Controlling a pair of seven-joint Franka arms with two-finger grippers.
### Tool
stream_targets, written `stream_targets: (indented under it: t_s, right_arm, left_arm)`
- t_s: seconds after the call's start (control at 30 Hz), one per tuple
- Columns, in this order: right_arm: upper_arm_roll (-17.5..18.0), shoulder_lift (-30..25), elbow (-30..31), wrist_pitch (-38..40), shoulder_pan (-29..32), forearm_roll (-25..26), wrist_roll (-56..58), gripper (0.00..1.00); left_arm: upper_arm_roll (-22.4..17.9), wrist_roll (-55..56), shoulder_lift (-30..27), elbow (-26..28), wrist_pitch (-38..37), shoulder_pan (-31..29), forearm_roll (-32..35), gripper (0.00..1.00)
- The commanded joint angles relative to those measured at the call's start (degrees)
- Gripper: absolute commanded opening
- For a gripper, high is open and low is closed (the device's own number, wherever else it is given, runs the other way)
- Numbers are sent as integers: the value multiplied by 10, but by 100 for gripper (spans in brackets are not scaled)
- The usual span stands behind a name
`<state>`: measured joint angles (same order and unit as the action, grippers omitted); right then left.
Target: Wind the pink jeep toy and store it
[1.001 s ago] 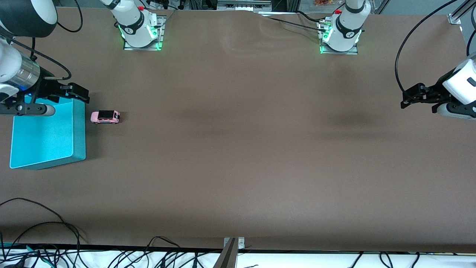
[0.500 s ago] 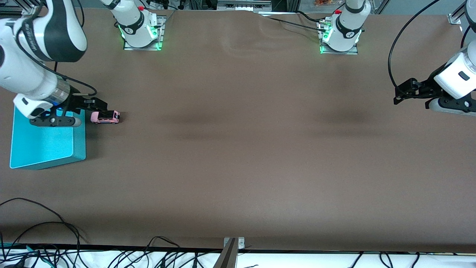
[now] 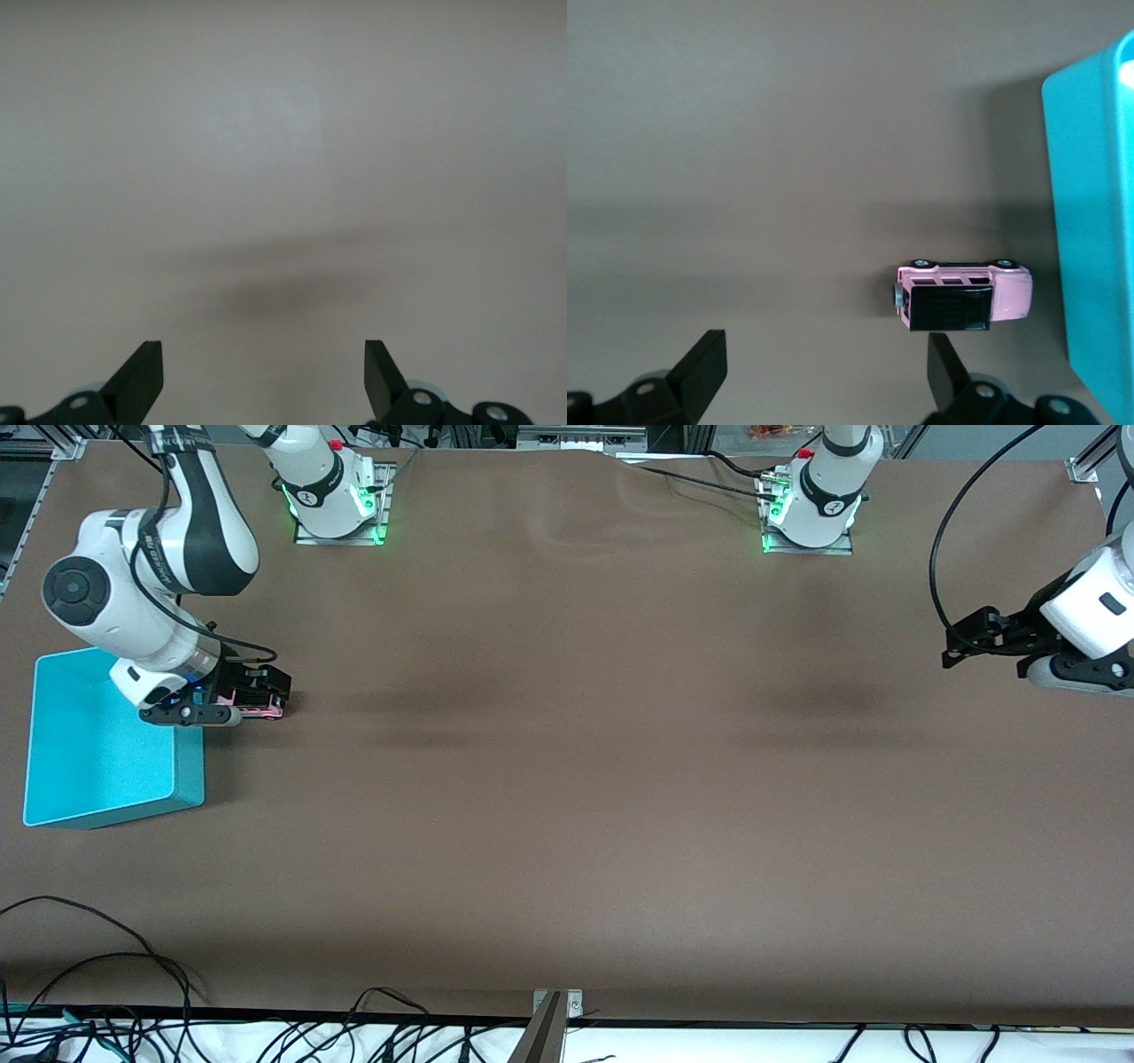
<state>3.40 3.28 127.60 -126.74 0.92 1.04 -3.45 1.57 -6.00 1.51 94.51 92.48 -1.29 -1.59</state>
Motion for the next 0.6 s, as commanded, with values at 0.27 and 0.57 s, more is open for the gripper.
stream_targets:
  t_s: [0.27,0.57]
  right_arm:
    - [-74,-19,99,-70,3,3,-6,100]
    - [-87,-10,160,-173,2,4,-226,100]
  left_arm:
    - [4,4,20,-52,-24,-4,4,100]
    - [4,5,21,-53,-24,-4,4,100]
